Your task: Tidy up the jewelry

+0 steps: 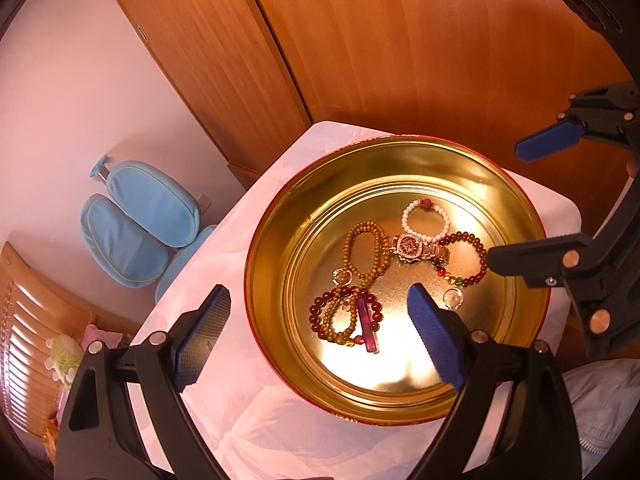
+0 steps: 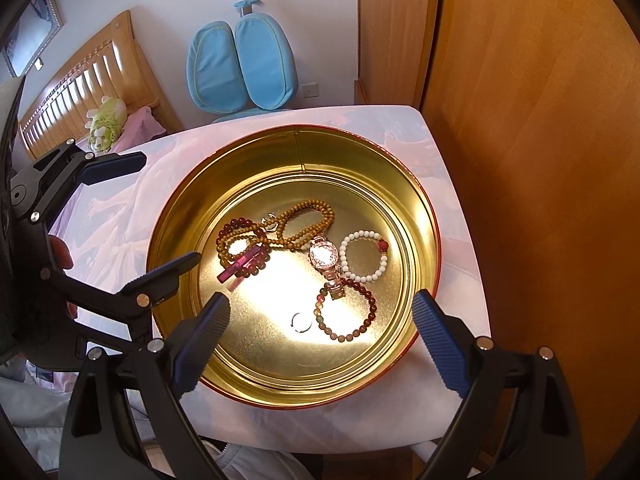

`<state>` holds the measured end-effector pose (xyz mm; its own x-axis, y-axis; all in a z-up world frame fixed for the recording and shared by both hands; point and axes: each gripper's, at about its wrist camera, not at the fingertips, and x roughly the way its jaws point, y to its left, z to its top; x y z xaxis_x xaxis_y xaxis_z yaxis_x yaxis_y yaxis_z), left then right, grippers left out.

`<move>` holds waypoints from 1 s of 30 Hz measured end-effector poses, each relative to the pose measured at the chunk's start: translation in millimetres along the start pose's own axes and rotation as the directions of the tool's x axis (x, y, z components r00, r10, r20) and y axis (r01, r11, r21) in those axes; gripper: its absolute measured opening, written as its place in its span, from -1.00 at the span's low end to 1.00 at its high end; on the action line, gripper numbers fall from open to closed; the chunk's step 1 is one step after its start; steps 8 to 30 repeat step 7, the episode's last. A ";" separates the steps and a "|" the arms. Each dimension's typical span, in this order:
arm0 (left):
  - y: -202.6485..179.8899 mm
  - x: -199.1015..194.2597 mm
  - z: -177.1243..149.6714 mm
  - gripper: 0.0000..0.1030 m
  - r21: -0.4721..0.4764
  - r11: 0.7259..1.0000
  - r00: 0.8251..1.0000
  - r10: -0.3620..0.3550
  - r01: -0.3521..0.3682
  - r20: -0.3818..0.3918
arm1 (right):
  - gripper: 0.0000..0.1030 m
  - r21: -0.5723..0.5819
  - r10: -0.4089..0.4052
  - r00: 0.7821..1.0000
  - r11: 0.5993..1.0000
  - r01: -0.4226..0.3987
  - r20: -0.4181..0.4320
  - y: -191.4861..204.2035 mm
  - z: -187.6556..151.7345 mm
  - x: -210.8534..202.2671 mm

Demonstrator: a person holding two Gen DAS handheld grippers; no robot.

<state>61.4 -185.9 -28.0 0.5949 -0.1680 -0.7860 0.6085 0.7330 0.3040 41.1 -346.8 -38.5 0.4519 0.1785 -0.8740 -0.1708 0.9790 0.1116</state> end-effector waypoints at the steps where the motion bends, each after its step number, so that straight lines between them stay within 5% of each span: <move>1: -0.1 -1.1 -0.3 0.70 0.000 1.000 1.000 0.002 -0.002 -0.006 | 0.81 -0.003 0.004 1.000 1.000 -0.004 0.002 0.3 0.1 -0.3; 7: -4.0 -10.8 -4.6 0.70 -0.007 0.999 0.998 0.054 -0.054 -0.021 | 0.81 -0.028 0.033 0.999 0.999 -0.033 0.010 5.0 -1.1 -1.4; 30: -4.0 -10.8 -4.6 0.70 -0.007 0.999 0.998 0.054 -0.054 -0.021 | 0.81 -0.028 0.033 0.999 0.999 -0.033 0.010 5.0 -1.1 -1.4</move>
